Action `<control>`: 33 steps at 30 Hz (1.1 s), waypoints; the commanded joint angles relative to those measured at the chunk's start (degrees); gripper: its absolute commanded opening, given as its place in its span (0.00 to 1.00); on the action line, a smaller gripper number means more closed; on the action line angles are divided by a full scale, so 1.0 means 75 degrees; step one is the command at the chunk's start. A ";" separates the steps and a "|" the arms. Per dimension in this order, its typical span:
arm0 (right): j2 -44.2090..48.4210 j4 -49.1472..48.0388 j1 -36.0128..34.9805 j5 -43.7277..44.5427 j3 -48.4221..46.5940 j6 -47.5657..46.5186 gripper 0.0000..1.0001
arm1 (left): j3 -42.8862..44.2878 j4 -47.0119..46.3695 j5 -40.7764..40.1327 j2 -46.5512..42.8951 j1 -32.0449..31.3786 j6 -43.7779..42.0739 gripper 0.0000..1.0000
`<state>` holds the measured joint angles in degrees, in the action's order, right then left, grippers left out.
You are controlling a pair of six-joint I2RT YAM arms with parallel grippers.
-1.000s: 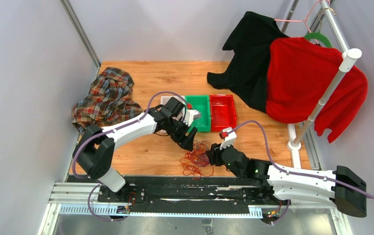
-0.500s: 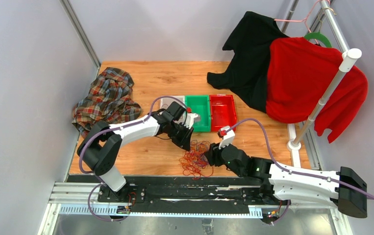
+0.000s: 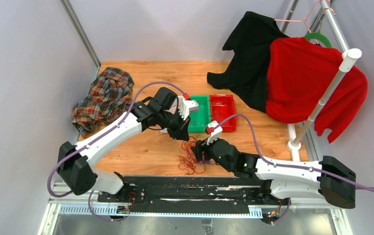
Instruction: Untangle the cables
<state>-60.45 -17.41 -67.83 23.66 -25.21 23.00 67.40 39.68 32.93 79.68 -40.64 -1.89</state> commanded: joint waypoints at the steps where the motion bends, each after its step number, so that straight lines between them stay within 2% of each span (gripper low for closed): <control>1: -0.0332 -0.0829 0.0103 -0.0085 -0.0646 -0.0435 0.64 | 0.0264 0.1045 0.0436 -0.0273 -0.0042 -0.0526 0.01; 12: -0.0321 -0.1524 0.0078 -0.0185 -0.0649 -0.0349 0.65 | 0.0420 0.1413 0.0399 -0.0668 -0.0042 -0.0837 0.01; 22: -0.2038 -0.3253 0.0091 0.0089 -0.0614 0.0150 0.64 | 0.0749 0.2026 0.1348 -0.0793 -0.0042 -0.1233 0.01; 28: -0.3403 -0.4413 0.0103 0.0577 -0.0203 0.0517 0.62 | 0.1820 0.2919 0.1452 -0.0932 -0.0032 -0.1745 0.01; 33: -0.3947 -0.5032 0.0103 0.0733 0.0441 0.0941 0.57 | 0.3507 0.3588 0.0746 -0.0966 -0.0032 -0.2079 0.00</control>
<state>-87.94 -49.10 -67.72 25.50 -25.28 26.39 84.51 61.76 39.24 74.94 -40.64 -14.48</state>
